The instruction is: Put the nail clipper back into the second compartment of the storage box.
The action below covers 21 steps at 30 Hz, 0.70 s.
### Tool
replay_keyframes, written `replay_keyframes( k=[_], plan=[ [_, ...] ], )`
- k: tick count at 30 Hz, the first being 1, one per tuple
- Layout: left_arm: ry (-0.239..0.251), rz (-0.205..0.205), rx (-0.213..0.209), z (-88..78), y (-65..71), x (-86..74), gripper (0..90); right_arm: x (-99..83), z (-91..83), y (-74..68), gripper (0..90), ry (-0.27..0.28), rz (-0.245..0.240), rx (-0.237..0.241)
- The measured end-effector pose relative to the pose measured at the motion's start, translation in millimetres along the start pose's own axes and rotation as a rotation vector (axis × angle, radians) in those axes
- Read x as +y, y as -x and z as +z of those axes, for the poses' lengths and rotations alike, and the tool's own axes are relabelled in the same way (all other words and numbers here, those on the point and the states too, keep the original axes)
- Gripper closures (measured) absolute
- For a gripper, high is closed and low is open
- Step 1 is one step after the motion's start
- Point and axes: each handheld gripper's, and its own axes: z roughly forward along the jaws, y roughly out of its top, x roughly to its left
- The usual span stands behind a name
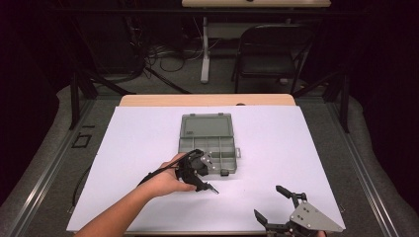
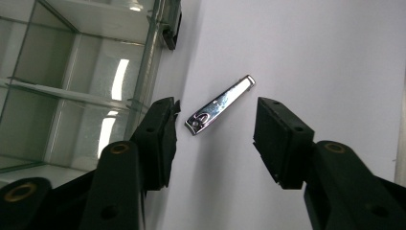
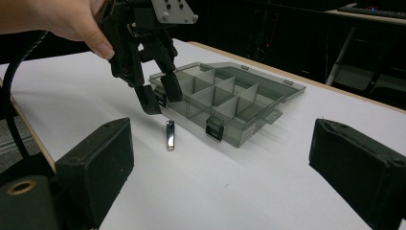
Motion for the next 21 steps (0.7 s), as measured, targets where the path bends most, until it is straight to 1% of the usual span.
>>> replay_keyframes(
  k=[2, 5, 9, 13, 14, 17, 19, 21],
  plan=[
    [-0.007, 0.011, 0.002, 1.9, 0.0, 0.8, 52.4, -0.1, 0.3, -0.4, 8.0, 0.0, 0.002, 0.002],
    [-0.02, 0.026, 0.001, 5.9, 0.1, 2.1, 52.7, -0.2, 0.6, -0.6, 8.0, 0.0, 0.005, 0.003],
    [-0.045, 0.037, 0.003, 12.0, -0.4, 3.0, 53.6, -0.2, 0.2, 0.0, 8.0, 0.0, 0.005, 0.003],
    [-0.054, 0.052, 0.003, 16.9, -0.9, 4.5, 55.6, -0.2, 0.2, 0.1, 8.0, -0.004, 0.003, 0.004],
    [-0.054, 0.055, 0.006, 18.1, -0.9, 4.9, 55.6, -0.2, 0.3, 0.0, 8.1, -0.004, 0.005, 0.005],
    [-0.065, 0.066, -0.007, 21.7, -1.3, 6.4, 55.5, 0.1, 0.0, -0.7, 8.1, -0.005, 0.009, 0.008],
    [-0.076, 0.076, -0.013, 24.3, -0.9, 7.3, 54.1, 0.2, -0.2, -0.5, 8.1, -0.004, 0.005, 0.009],
    [-0.083, 0.087, -0.007, 27.2, -0.5, 7.5, 51.9, 0.0, 0.1, -0.2, 8.1, 0.0, 0.006, 0.008]
  ],
)
